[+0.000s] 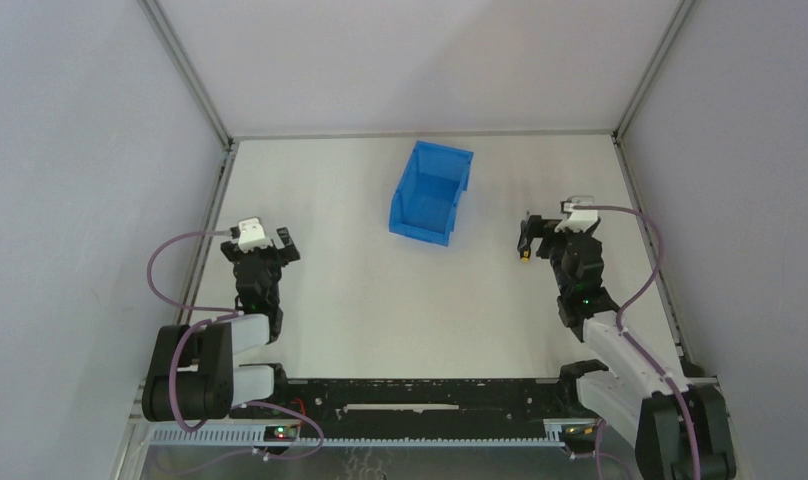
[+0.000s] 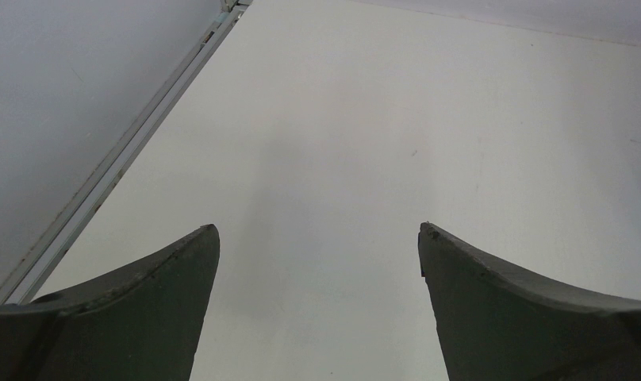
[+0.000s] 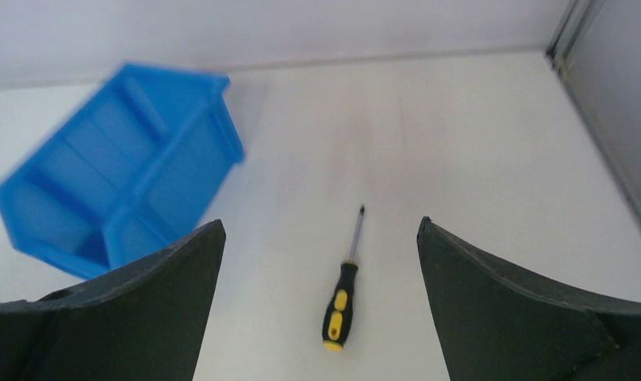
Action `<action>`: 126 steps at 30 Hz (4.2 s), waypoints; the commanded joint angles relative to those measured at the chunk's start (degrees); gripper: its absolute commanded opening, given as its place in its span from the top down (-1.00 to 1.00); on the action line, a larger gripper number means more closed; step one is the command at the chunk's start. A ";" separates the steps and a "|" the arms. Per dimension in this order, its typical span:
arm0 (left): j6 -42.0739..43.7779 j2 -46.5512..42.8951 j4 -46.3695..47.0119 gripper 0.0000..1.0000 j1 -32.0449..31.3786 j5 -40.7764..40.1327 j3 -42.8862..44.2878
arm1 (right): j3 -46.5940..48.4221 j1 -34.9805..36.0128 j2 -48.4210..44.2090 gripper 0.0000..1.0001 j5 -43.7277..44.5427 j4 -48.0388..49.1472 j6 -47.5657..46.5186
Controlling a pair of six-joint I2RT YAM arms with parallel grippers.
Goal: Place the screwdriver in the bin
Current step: Pick up the screwdriver from the center of the board, then place the screwdriver in the bin.
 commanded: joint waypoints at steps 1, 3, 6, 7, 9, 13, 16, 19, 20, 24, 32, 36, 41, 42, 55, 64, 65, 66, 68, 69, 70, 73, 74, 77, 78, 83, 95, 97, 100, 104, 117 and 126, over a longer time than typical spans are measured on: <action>1.12 -0.40 1.99 -1.00 0.29 -0.66 1.45 | 8.88 0.36 -4.50 -0.99 1.69 -13.31 0.79; 1.12 -0.38 1.99 -1.00 0.30 -0.73 1.49 | 13.90 0.35 -4.95 -0.99 3.11 -19.00 1.97; 1.12 -0.37 1.99 -1.00 0.28 -0.73 1.47 | 21.61 0.35 -4.69 -0.99 3.44 -27.86 2.32; 1.12 -0.35 1.98 -1.00 0.30 -0.69 1.47 | 24.59 0.42 -4.57 -0.99 3.39 -30.02 2.41; 1.12 -0.40 1.99 -1.00 0.31 -0.69 1.52 | 28.66 0.59 -4.61 -0.99 3.29 -33.17 2.33; 1.12 -0.37 1.98 -1.00 0.30 -0.71 1.51 | 36.47 0.79 -4.28 -0.99 2.92 -38.83 2.29; 1.12 -0.35 1.98 -1.00 0.26 -0.71 1.48 | 42.61 0.77 -3.13 -0.99 3.13 -42.73 1.70; 1.12 -0.35 1.94 -1.00 0.24 -0.66 1.52 | 47.99 0.82 -1.82 -0.99 3.13 -46.10 1.47; 1.12 -0.35 1.98 -1.00 0.28 -0.68 1.47 | 49.31 0.79 -1.53 -0.99 3.05 -47.13 1.46; 1.12 -0.36 1.99 -1.00 0.28 -0.73 1.50 | 51.92 0.79 -0.22 -0.99 2.91 -48.66 1.57; 1.12 -0.40 1.99 -1.00 0.27 -0.72 1.50 | 52.15 0.79 3.20 -0.99 3.51 -51.15 2.41; 1.12 -0.35 1.99 -1.00 0.30 -0.65 1.49 | 51.54 0.70 6.45 -0.99 3.39 -52.96 3.20; 1.12 -0.35 1.99 -1.00 0.31 -0.66 1.48 | 47.04 0.15 10.00 -0.99 2.93 -51.45 4.10; 1.12 -0.35 1.98 -1.00 0.31 -0.66 1.48 | 46.14 -0.10 10.79 -0.99 2.84 -50.98 4.32; 1.12 -0.41 1.99 -1.00 0.30 -0.69 1.51 | 39.92 -1.53 28.17 -0.99 0.79 -47.10 6.55; 1.12 -0.40 1.99 -1.00 0.28 -0.68 1.50 | 39.28 -2.02 42.33 -0.95 -0.96 -44.33 7.12; 1.13 -0.40 1.96 -1.00 0.29 -0.67 1.52 | 39.30 -2.02 43.52 -0.92 -1.24 -44.12 7.20; 1.14 -0.40 1.96 -1.00 0.29 -0.73 1.47 | 39.29 -2.09 44.54 -0.89 -1.56 -43.89 7.30; 1.12 -0.38 1.99 -1.00 0.30 -0.70 1.52 | 39.29 -2.19 46.51 -0.86 -2.17 -43.57 7.50; 1.12 -0.36 1.99 -1.00 0.24 -0.65 1.48 | 39.28 -2.26 47.40 -0.86 -2.30 -43.59 7.62; 1.12 -0.35 1.99 -1.00 0.29 -0.69 1.47 | 39.29 -2.30 48.31 -0.85 -2.43 -43.50 7.69; 1.12 -0.40 1.99 -1.00 0.27 -0.73 1.50 | 39.34 -2.57 50.85 -0.81 -2.97 -43.65 7.74; 1.12 -0.37 1.99 -1.00 0.28 -0.66 1.49 | 39.32 -2.74 51.59 -0.77 -3.31 -43.62 7.85; 1.12 -0.36 1.99 -1.00 0.30 -0.68 1.45 | 39.64 -3.47 53.02 -0.59 -4.30 -44.38 7.49; 1.12 -0.35 1.96 -1.00 0.30 -0.72 1.52 | 39.61 -3.86 53.07 -0.52 -4.92 -44.40 7.52; 1.12 -0.36 1.99 -1.00 0.26 -0.68 1.51 | 39.44 -4.90 53.01 0.25 -7.20 -44.52 8.00; 1.12 -0.35 1.99 -1.00 0.28 -0.71 1.46 | 39.94 -5.01 45.92 0.60 -5.71 -46.60 7.86; 1.12 -0.35 1.98 -1.00 0.30 -0.69 1.52 | 40.97 -5.01 44.04 0.60 -5.19 -48.29 7.48; 1.12 -0.35 1.98 -1.00 0.31 -0.71 1.53 | 42.86 -5.01 40.93 0.60 -4.66 -50.94 6.90; 1.12 -0.38 1.99 -1.00 0.24 -0.73 1.45 | 46.08 -5.00 35.83 0.62 -4.60 -54.61 6.48; 1.12 -0.35 1.99 -1.00 0.31 -0.67 1.47 | 67.73 -4.67 26.94 0.63 -4.25 -71.21 5.42; 1.12 -0.36 1.97 -1.00 0.31 -0.72 1.47 | 78.26 -3.27 26.89 0.64 -2.60 -77.13 5.06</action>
